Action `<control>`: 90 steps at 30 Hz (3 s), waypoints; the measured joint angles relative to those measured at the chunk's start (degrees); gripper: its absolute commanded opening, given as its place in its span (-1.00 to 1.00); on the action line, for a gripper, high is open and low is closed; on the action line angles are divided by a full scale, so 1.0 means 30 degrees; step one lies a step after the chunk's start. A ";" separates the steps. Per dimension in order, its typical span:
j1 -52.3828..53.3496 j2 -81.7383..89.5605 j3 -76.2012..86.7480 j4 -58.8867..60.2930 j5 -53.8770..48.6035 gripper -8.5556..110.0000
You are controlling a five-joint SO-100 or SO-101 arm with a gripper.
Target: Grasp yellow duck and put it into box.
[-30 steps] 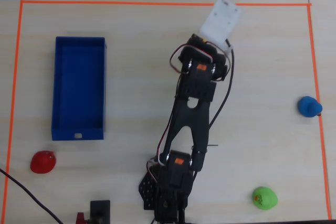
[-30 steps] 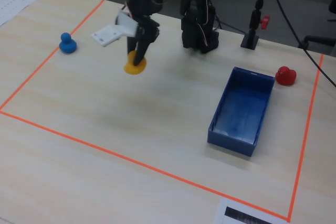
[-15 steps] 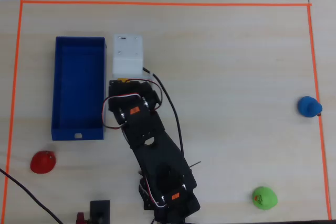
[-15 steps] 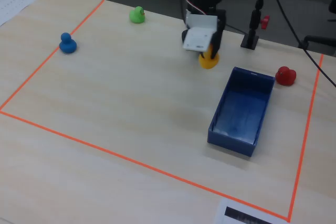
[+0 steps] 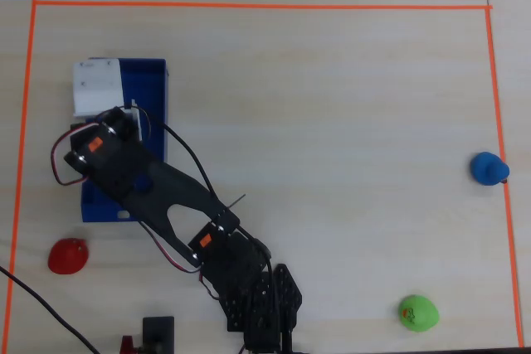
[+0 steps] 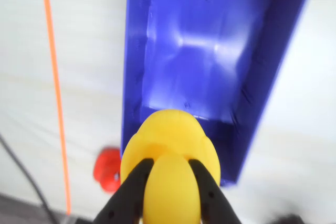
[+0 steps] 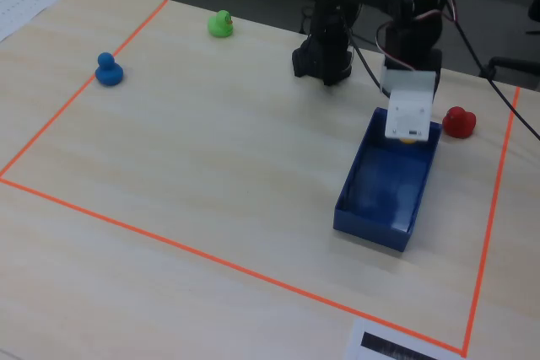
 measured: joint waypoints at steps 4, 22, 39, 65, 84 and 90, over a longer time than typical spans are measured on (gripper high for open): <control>0.0059 -0.2402 -0.2168 0.0117 -0.0234 -0.79; 0.2490 -0.3252 -0.1963 0.0293 -0.1582 -0.84; 1.2568 1.4414 1.6934 -0.8057 -0.9287 -0.85; 1.3770 3.3809 3.8613 -0.6299 -1.1279 -0.85; 1.3008 3.7207 3.9609 -0.4951 -1.0928 -0.85; 1.3008 3.7207 3.9609 -0.4951 -1.0928 -0.85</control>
